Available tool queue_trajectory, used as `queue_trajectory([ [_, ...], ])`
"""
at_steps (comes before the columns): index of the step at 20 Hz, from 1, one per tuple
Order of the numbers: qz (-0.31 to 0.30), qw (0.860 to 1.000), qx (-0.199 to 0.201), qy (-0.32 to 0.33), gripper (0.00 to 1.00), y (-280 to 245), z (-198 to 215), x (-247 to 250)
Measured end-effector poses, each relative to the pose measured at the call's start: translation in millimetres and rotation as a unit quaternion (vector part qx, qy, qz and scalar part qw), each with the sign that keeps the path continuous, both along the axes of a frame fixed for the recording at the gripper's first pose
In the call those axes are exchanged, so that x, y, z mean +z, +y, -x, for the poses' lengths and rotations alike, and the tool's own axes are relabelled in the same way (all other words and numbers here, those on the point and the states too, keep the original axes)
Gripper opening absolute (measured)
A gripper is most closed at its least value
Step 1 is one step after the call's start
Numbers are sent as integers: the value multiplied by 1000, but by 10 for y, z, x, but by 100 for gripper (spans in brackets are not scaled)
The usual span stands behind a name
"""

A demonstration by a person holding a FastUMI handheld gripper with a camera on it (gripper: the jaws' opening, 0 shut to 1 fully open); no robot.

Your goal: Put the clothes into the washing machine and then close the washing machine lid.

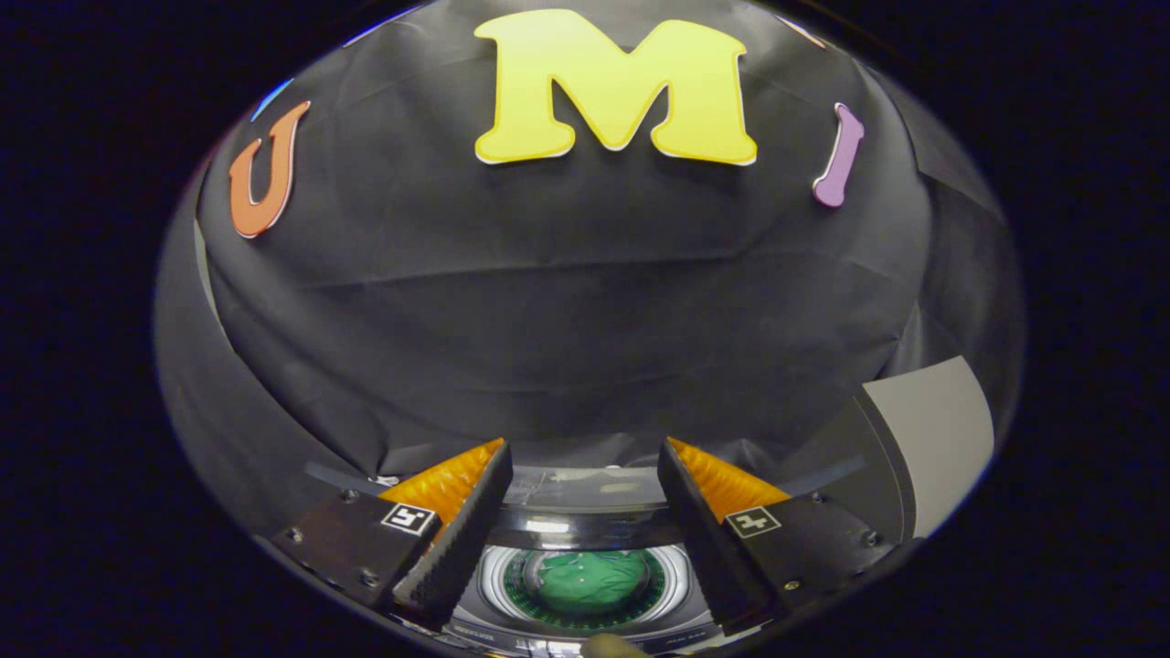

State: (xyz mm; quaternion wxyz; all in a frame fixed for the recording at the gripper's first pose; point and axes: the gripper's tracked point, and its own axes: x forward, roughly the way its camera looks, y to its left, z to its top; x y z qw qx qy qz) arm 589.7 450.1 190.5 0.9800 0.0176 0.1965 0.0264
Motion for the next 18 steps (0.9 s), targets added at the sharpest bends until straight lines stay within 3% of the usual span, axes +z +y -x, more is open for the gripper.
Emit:
queue_trajectory([
  [18, -3, 1000, 3, 21, 100, -51, 711, -541],
])
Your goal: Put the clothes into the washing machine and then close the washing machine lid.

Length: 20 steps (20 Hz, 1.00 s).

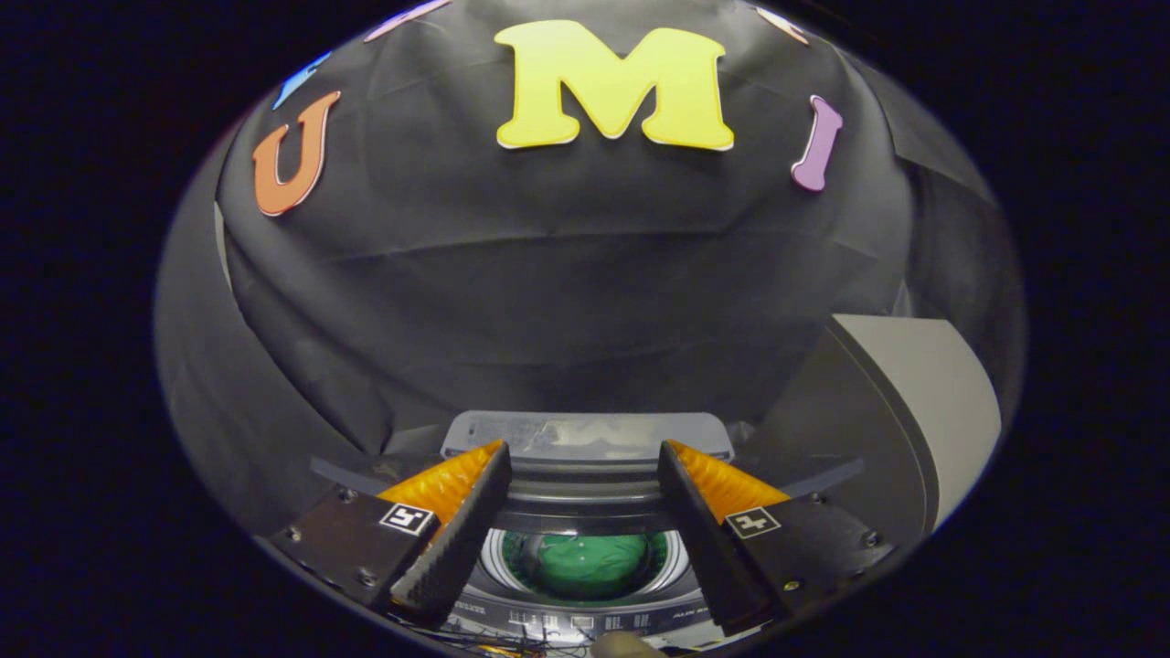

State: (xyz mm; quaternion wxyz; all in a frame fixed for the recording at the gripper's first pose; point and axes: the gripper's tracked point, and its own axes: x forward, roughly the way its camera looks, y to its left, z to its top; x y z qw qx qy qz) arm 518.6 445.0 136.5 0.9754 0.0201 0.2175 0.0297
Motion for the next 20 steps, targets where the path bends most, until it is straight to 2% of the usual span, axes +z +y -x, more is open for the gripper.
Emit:
queue_trajectory([
  [6, 28, 998, 5, 63, 100, -168, 323, -619],
  [10, 11, 997, 10, 70, 100, -246, 532, -686],
  [14, 20, 998, 42, 34, 100, -344, 952, -477],
  [20, -1, 995, 72, -72, 100, -643, 1752, 138],
])
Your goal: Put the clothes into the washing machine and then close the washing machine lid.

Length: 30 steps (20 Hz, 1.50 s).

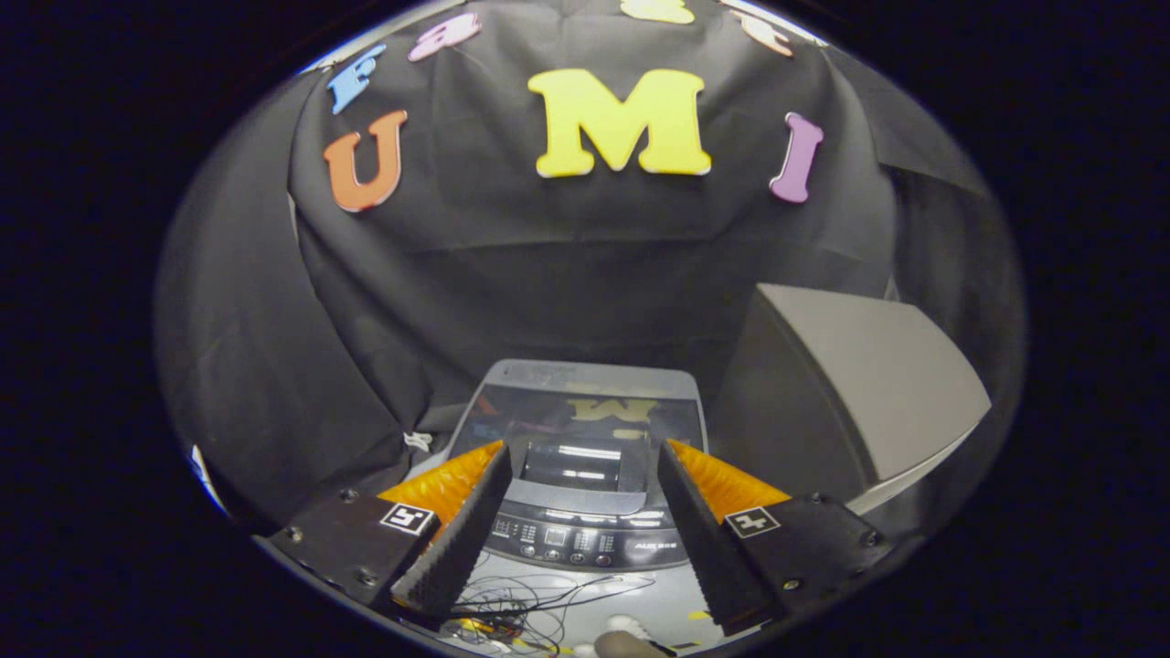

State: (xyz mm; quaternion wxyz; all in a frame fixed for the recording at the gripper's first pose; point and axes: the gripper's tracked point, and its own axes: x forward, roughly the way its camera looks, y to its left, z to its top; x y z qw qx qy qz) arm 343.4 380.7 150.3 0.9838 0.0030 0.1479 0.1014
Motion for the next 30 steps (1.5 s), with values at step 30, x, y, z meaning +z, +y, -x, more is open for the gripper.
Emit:
queue_trajectory([
  [30, -26, 974, -116, -193, 100, -4009, 3255, -758],
])
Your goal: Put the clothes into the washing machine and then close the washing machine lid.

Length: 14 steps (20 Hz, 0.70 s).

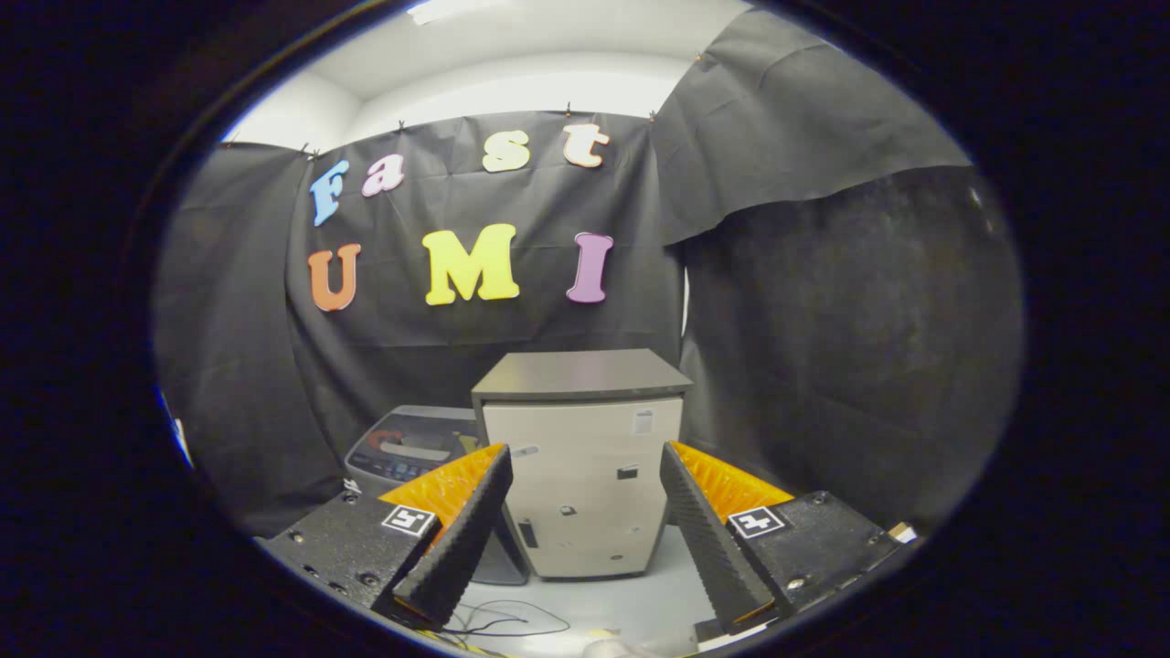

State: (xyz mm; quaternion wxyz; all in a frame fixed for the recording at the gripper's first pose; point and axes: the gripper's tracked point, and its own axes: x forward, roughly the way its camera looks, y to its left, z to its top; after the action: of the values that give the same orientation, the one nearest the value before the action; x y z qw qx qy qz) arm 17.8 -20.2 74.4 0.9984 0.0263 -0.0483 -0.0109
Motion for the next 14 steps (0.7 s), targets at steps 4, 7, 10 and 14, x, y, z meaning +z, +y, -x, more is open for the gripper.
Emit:
queue_trajectory([
  [4, 3, 1000, -5, -2, 100, -89, 225, -325],
  [7, -8, 1000, -7, 7, 100, -166, 323, -564],
  [10, -30, 999, 1, 13, 100, -194, 373, -773],
  [14, -20, 1000, -19, 14, 100, -367, 428, -882],
])
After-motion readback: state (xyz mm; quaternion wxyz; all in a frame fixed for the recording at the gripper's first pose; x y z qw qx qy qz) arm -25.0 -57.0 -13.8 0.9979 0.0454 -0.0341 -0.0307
